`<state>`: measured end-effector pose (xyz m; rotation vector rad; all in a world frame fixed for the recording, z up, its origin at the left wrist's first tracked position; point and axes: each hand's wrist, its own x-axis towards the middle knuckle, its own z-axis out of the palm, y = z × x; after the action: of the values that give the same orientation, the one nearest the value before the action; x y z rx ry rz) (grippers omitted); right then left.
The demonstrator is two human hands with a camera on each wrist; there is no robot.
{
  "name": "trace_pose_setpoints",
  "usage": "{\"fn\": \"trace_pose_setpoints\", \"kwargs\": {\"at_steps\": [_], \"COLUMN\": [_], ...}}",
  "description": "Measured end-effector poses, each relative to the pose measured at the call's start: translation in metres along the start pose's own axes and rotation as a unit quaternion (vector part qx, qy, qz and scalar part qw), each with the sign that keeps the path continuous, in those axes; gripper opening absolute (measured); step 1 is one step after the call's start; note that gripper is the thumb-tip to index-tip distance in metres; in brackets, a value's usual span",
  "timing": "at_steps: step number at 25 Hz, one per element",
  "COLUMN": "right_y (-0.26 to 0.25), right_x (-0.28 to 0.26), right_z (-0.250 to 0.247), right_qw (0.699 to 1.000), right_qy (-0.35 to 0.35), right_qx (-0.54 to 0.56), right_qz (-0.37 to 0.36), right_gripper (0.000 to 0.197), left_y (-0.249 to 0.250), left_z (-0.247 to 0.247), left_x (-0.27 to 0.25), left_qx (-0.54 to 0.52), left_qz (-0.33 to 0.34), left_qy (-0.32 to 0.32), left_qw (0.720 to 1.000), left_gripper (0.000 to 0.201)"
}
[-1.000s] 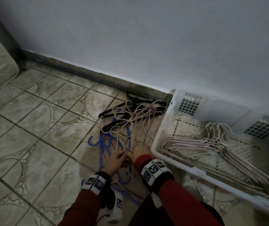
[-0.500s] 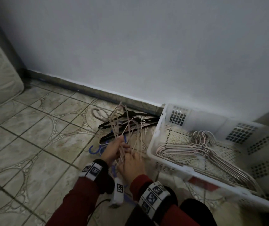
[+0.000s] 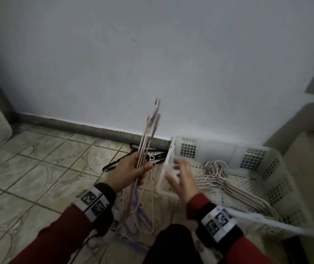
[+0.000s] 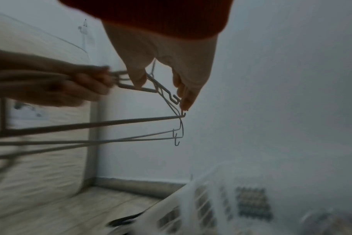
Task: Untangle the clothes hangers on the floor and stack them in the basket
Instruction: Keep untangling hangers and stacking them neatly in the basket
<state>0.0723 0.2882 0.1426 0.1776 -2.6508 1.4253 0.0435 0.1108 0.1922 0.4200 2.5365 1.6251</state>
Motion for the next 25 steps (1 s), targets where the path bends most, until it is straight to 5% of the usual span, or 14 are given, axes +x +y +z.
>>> {"fn": "trace_pose_setpoints", "kwargs": {"at_steps": [4,6,9,12,14,18,22,25], "right_y": [0.026,0.038,0.062,0.088,0.101,0.115,0.130,0.148], "right_x": [0.027,0.028,0.010,-0.010,-0.019,-0.025,-0.021,-0.015], "right_z": [-0.105,-0.144,-0.182,-0.201,-0.208,-0.230,-0.245,-0.236], "right_qw": [0.975,0.942,0.926,0.949,0.953,0.960,0.953,0.950], "right_qy": [0.142,0.154,0.074,-0.033,-0.037,-0.021,-0.046,-0.058], "right_qx": [-0.169,-0.284,-0.357,-0.310,-0.301,-0.278,-0.281,-0.269], "right_qz": [-0.034,-0.095,-0.100,-0.041,-0.021,0.040,0.109,0.149], "right_gripper": [0.093,0.091,0.056,0.078,0.076,0.023,0.010,0.010], "left_y": [0.043,0.052,0.052,0.049,0.047,0.038,0.017,0.004], "left_z": [0.011,0.019,0.038,0.059,0.071,0.091,0.111,0.133], "left_x": [0.000,0.008,0.027,0.046,0.061,0.083,0.101,0.119], "left_qx": [0.116,0.117,0.106,0.210,0.290,0.341,0.338,0.314], "left_qz": [0.105,0.113,0.123,0.158,0.188,0.194,0.139,0.121], "left_qy": [-0.160,-0.217,-0.267,-0.319,-0.309,-0.281,-0.184,-0.171], "left_qw": [0.975,0.963,0.950,0.910,0.886,0.876,0.913,0.926], "left_gripper": [0.012,0.010,0.009,0.023,0.027,0.018,0.011,0.013]}}
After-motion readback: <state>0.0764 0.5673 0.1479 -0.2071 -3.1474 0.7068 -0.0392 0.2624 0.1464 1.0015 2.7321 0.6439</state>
